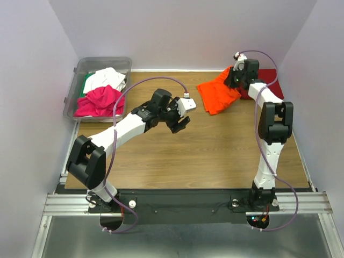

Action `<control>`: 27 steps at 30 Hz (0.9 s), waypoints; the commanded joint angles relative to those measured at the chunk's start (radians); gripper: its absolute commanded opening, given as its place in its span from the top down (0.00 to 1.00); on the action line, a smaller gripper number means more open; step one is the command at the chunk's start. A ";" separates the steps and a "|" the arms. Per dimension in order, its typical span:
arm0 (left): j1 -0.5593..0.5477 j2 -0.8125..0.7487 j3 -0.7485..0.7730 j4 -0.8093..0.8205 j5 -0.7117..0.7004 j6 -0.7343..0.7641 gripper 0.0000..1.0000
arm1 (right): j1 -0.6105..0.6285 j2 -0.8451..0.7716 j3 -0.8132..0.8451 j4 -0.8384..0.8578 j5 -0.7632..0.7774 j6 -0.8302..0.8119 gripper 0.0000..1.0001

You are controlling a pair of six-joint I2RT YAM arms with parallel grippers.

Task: Fold and stack the t-shirts
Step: Neatly place the folded tshirt to the corner

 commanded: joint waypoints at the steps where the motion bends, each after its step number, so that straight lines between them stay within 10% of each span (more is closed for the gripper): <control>1: 0.014 -0.035 -0.026 -0.034 0.034 -0.013 0.21 | -0.017 0.051 0.155 -0.123 -0.023 -0.187 0.99; 27: 0.049 -0.049 -0.013 -0.029 0.010 0.030 0.14 | -0.153 0.019 0.494 -0.309 -0.017 -0.362 0.99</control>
